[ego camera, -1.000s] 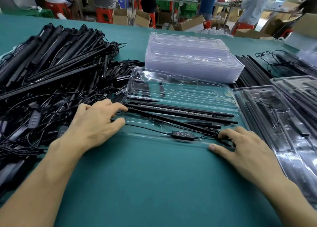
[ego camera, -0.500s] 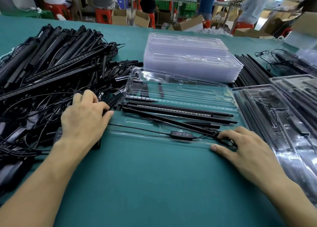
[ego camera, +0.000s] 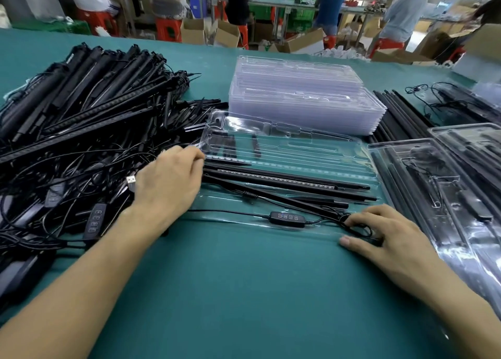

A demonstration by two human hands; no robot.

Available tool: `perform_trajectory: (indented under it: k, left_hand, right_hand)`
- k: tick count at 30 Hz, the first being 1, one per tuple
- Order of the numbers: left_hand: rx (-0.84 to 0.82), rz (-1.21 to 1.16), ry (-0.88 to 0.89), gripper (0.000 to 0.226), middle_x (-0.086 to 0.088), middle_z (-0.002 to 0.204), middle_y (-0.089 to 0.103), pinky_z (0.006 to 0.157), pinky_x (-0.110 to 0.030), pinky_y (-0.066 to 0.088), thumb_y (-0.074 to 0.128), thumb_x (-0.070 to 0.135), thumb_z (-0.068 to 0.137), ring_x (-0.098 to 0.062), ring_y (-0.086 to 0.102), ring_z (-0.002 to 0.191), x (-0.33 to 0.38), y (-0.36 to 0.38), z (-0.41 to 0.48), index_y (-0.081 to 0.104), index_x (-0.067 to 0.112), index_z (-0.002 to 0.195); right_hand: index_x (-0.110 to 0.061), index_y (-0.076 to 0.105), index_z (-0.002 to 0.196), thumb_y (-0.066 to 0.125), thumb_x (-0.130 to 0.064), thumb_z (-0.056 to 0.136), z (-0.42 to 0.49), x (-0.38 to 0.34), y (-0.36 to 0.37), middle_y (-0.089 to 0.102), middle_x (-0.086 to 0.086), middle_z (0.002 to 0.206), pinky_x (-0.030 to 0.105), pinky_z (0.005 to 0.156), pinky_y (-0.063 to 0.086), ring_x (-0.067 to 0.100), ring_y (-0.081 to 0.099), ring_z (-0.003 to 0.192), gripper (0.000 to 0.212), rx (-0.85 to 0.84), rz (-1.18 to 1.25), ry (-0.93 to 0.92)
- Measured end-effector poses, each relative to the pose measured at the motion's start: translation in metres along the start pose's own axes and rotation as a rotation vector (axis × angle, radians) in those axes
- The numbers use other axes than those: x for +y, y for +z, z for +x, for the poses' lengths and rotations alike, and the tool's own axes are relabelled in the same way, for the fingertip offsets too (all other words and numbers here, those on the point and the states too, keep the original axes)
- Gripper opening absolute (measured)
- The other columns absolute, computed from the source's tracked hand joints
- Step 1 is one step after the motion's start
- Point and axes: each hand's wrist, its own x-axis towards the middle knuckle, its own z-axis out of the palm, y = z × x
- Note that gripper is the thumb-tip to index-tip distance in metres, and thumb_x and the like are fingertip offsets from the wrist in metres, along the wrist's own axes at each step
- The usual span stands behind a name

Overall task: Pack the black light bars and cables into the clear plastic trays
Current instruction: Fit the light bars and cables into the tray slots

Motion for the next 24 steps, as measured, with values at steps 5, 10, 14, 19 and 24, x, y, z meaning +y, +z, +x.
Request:
perform_trajectory:
  k: [5,10,14,19,24]
  left_hand:
    - [-0.199,-0.001,-0.148,0.024,-0.001,0.111,0.064,0.075,-0.038,0.037,0.046,0.036,0.1,-0.027,0.056,0.094,0.005,0.023,0.04,0.061,0.028,0.117]
    - [-0.276,-0.004,-0.311,0.036,-0.009,0.117,0.064,0.082,-0.042,0.04,0.047,0.048,0.097,-0.033,0.056,0.104,0.005,0.045,0.071,0.058,0.022,0.118]
    - [-0.213,-0.272,-0.46,0.043,-0.003,0.119,0.067,0.096,-0.042,0.047,0.06,0.044,0.092,-0.03,0.056,0.118,0.002,0.057,0.084,0.056,0.023,0.13]
    - [-0.044,-0.683,-0.528,0.05,0.007,0.09,0.066,0.084,-0.026,0.042,0.073,0.032,0.086,-0.016,0.06,0.101,0.0,0.059,0.082,0.054,0.018,0.131]
    - [0.019,-0.931,-0.485,0.019,0.004,0.095,0.064,0.074,-0.022,0.048,0.071,0.032,0.087,-0.009,0.06,0.085,0.004,0.039,0.075,0.066,0.022,0.103]
  right_hand:
    - [-0.045,0.068,0.087,0.07,-0.053,0.069,0.006,0.006,-0.011,0.056,-0.018,0.104,0.007,0.072,0.04,-0.002,0.055,0.08,0.02,-0.102,0.066,-0.076]
    - [-0.042,0.071,0.09,0.08,-0.035,0.076,0.004,0.01,-0.011,0.056,-0.017,0.106,0.007,0.073,0.04,-0.003,0.054,0.083,0.018,-0.093,0.072,-0.085]
    - [-0.043,0.07,0.097,0.074,-0.046,0.077,0.0,0.009,-0.008,0.055,-0.022,0.111,0.005,0.076,0.038,0.0,0.058,0.086,0.021,-0.076,0.027,-0.064]
    - [-0.041,0.072,0.102,0.053,-0.072,0.067,-0.005,0.004,-0.005,0.056,-0.023,0.11,0.016,0.09,0.041,-0.001,0.057,0.101,0.051,-0.025,0.009,-0.044]
    - [-0.039,0.074,0.104,0.048,-0.073,0.069,-0.006,0.001,-0.003,0.06,-0.022,0.107,0.024,0.092,0.044,0.002,0.058,0.105,0.055,0.027,0.001,-0.017]
